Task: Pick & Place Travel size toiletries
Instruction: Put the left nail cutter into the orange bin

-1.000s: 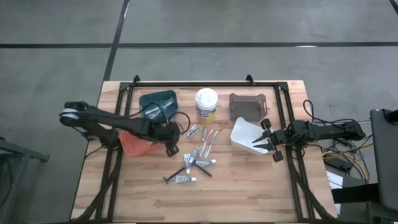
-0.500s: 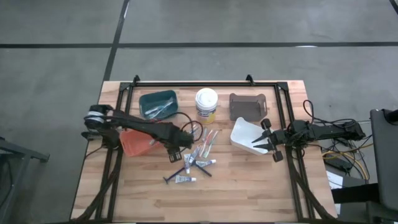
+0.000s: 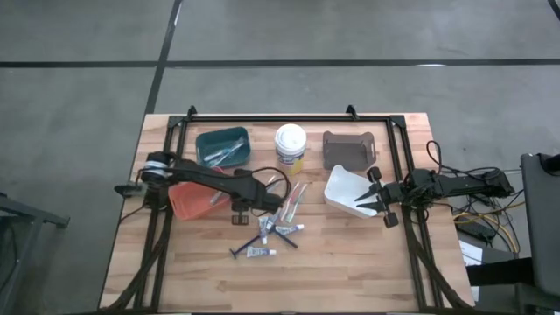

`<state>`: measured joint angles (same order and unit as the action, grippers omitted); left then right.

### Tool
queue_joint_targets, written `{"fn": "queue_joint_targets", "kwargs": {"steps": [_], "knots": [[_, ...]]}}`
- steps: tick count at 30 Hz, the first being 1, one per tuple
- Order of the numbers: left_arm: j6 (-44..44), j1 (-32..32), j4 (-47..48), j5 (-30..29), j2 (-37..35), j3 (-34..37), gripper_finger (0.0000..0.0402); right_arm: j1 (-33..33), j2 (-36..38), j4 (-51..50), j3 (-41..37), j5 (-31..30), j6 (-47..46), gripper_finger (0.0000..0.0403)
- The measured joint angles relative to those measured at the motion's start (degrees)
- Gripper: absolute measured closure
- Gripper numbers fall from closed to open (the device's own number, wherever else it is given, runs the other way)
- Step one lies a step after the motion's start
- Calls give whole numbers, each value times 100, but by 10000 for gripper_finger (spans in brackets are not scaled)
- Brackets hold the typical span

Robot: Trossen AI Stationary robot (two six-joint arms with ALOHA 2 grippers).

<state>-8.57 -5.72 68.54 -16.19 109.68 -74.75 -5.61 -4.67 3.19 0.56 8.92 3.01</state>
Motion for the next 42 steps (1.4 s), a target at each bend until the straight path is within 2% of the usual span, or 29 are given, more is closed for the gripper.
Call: {"fn": "queue_joint_targets", "kwargs": {"steps": [11,24,34,38,42], "knots": [[-36,0,275,110,237,3,365,0,0,1,0,1,0,321],[124,-13,-496,156,438,8,372,0,0,1,0,1,1,335],[-117,-272,-1881,180,-181,136,372,2,0,1,0,1,1,321],[-638,-340,-2175,149,-544,424,372,0,2,2,0,-1,2,318],[-1416,-365,-2578,-210,-971,789,372,2,0,3,0,-1,1,321]]}}
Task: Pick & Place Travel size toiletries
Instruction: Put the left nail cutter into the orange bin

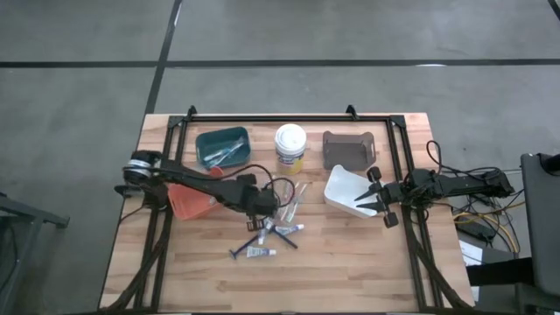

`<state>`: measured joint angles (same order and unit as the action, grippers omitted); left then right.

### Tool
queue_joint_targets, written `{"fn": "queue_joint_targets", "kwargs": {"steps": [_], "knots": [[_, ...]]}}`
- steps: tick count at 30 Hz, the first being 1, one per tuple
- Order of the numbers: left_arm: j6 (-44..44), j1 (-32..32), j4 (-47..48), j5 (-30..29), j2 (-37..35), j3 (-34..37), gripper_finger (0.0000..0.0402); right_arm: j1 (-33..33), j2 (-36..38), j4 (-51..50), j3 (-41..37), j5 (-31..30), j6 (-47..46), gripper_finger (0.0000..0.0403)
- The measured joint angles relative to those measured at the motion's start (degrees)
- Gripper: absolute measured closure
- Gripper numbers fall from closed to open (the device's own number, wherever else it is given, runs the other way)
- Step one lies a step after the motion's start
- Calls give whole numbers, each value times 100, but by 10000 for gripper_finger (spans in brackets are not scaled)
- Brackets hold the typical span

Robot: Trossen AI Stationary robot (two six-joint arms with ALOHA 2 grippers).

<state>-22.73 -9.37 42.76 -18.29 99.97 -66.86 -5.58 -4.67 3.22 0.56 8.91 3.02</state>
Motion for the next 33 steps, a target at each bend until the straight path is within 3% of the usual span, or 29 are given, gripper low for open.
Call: {"fn": "queue_joint_targets", "kwargs": {"steps": [4,9,18,25,33], "knots": [[-167,0,-1071,-15,-343,578,372,0,0,-1,0,1,1,328],[-294,0,-2381,457,-569,1289,372,-2,0,0,0,2,-1,335],[-383,-28,-2994,688,-580,1682,367,0,2,-1,0,0,-1,325],[-133,-61,-3469,722,-578,1743,302,0,2,-1,0,1,0,318],[-124,-61,-3357,108,-560,1752,226,-1,2,-1,0,2,1,328]]}}
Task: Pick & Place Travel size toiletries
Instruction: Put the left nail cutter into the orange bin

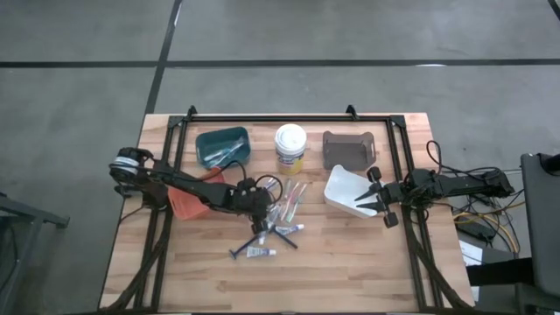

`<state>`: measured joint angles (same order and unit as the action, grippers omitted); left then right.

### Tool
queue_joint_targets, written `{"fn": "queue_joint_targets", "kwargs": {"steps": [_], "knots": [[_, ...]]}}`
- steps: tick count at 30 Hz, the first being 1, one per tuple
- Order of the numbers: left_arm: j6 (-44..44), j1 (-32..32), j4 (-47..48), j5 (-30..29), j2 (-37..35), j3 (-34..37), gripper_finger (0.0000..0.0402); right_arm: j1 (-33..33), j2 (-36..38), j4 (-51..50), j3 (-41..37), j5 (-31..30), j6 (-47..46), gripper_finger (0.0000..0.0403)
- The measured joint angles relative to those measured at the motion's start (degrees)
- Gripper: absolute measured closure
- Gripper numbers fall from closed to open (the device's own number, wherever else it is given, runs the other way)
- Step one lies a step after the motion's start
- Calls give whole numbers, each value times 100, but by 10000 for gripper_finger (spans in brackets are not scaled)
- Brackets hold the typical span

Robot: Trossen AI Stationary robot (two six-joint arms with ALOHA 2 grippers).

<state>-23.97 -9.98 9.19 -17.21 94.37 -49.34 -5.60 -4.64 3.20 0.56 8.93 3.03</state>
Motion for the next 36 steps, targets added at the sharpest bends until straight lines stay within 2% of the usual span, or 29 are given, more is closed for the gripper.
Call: {"fn": "queue_joint_targets", "kwargs": {"steps": [13,22,29,32,36], "knots": [[-105,-26,-106,-26,0,219,220,-1,-2,0,0,0,-2,326],[-425,-26,-1184,-38,0,969,220,-1,-2,0,0,0,-2,318],[-426,-26,-1300,-83,-7,1099,222,0,-2,0,0,-2,0,329],[-431,-26,-1259,-95,-7,1075,236,-1,-2,0,0,-2,0,333],[-429,-26,-1226,-116,-7,1054,286,0,-2,0,0,0,-1,334]]}}
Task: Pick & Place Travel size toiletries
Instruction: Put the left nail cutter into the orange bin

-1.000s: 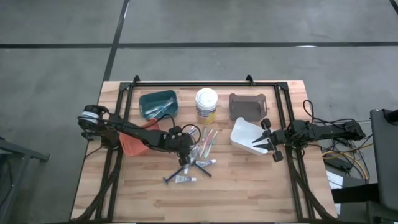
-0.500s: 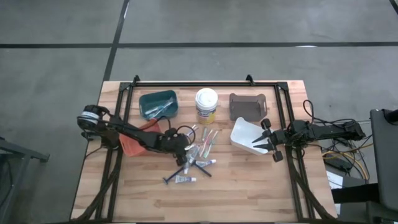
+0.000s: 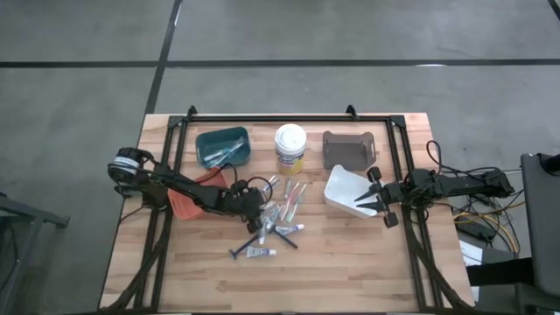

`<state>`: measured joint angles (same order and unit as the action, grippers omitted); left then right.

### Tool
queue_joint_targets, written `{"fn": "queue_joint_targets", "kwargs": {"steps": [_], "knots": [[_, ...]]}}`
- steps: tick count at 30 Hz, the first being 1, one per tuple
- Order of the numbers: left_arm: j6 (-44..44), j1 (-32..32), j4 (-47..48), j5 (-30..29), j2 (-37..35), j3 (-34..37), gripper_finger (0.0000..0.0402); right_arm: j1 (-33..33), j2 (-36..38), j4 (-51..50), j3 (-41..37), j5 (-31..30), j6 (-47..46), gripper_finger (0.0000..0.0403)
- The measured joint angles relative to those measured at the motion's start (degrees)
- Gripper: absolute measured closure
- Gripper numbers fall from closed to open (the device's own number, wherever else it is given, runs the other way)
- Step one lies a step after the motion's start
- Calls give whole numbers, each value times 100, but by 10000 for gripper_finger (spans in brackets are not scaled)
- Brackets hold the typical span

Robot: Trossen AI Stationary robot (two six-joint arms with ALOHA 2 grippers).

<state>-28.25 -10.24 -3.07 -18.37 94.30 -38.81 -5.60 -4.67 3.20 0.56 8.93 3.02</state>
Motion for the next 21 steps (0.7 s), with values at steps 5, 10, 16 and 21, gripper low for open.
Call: {"fn": "queue_joint_targets", "kwargs": {"steps": [5,10,16,21], "knots": [[-173,-4,40,18,-42,-4,343,-1,0,0,0,0,-1,327],[-216,-12,396,160,-402,-148,343,2,1,2,0,-2,1,321],[-199,-36,1215,-83,-1286,-318,343,1,-4,0,0,-2,0,320],[-271,-55,1966,-404,-2171,-302,340,-1,-4,-4,0,0,0,329]]}}
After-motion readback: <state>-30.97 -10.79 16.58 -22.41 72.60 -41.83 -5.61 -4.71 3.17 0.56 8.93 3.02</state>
